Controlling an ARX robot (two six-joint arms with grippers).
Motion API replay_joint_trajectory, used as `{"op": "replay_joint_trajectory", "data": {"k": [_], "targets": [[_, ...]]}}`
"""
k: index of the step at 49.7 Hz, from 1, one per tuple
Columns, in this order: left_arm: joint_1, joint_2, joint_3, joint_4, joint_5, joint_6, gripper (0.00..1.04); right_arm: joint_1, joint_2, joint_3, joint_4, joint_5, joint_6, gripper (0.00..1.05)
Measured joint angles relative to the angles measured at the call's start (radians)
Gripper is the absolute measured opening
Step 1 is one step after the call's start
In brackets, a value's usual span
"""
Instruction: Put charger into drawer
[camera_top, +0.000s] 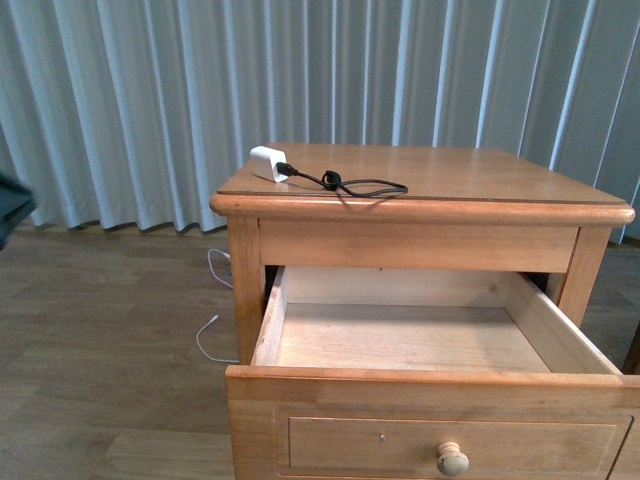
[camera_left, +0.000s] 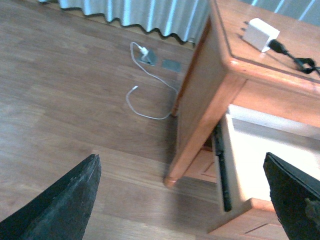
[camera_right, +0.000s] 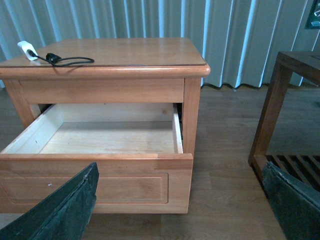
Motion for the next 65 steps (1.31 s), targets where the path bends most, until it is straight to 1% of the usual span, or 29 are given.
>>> {"op": "replay_joint_trajectory", "data": {"k": [4, 5, 8, 12, 19, 22, 26, 37, 44, 52, 65], "targets": [[-0.031, 0.151, 0.159, -0.002, 0.024, 0.002, 0.99, 0.0, 0.0, 0.0, 0.0, 0.0, 0.0, 0.97], [-0.032, 0.164, 0.173, -0.002, 0.024, 0.003, 0.99, 0.0, 0.0, 0.0, 0.0, 0.0, 0.0, 0.97], [-0.033, 0.274, 0.309, -0.014, 0.024, 0.003, 0.99, 0.0, 0.0, 0.0, 0.0, 0.0, 0.0, 0.97], [-0.032, 0.376, 0.439, -0.04, 0.016, -0.004, 0.99, 0.0, 0.0, 0.0, 0.0, 0.0, 0.0, 0.97], [-0.041, 0.558, 0.655, -0.097, -0.01, -0.032, 0.99, 0.0, 0.0, 0.0, 0.0, 0.0, 0.0, 0.97], [-0.051, 0.647, 0.757, -0.133, -0.042, -0.057, 0.99, 0.0, 0.0, 0.0, 0.0, 0.0, 0.0, 0.97], [-0.067, 0.758, 0.886, -0.175, -0.062, -0.089, 0.99, 0.0, 0.0, 0.0, 0.0, 0.0, 0.0, 0.97], [-0.106, 0.974, 1.175, -0.281, -0.084, -0.123, 0.99, 0.0, 0.0, 0.0, 0.0, 0.0, 0.0, 0.97], [-0.133, 1.104, 1.377, -0.359, -0.116, -0.128, 0.99, 0.0, 0.0, 0.0, 0.0, 0.0, 0.0, 0.97], [-0.152, 1.199, 1.524, -0.422, -0.143, -0.127, 0.99, 0.0, 0.0, 0.0, 0.0, 0.0, 0.0, 0.97], [-0.162, 1.276, 1.631, -0.495, -0.192, -0.125, 0.99, 0.0, 0.0, 0.0, 0.0, 0.0, 0.0, 0.97]]}}
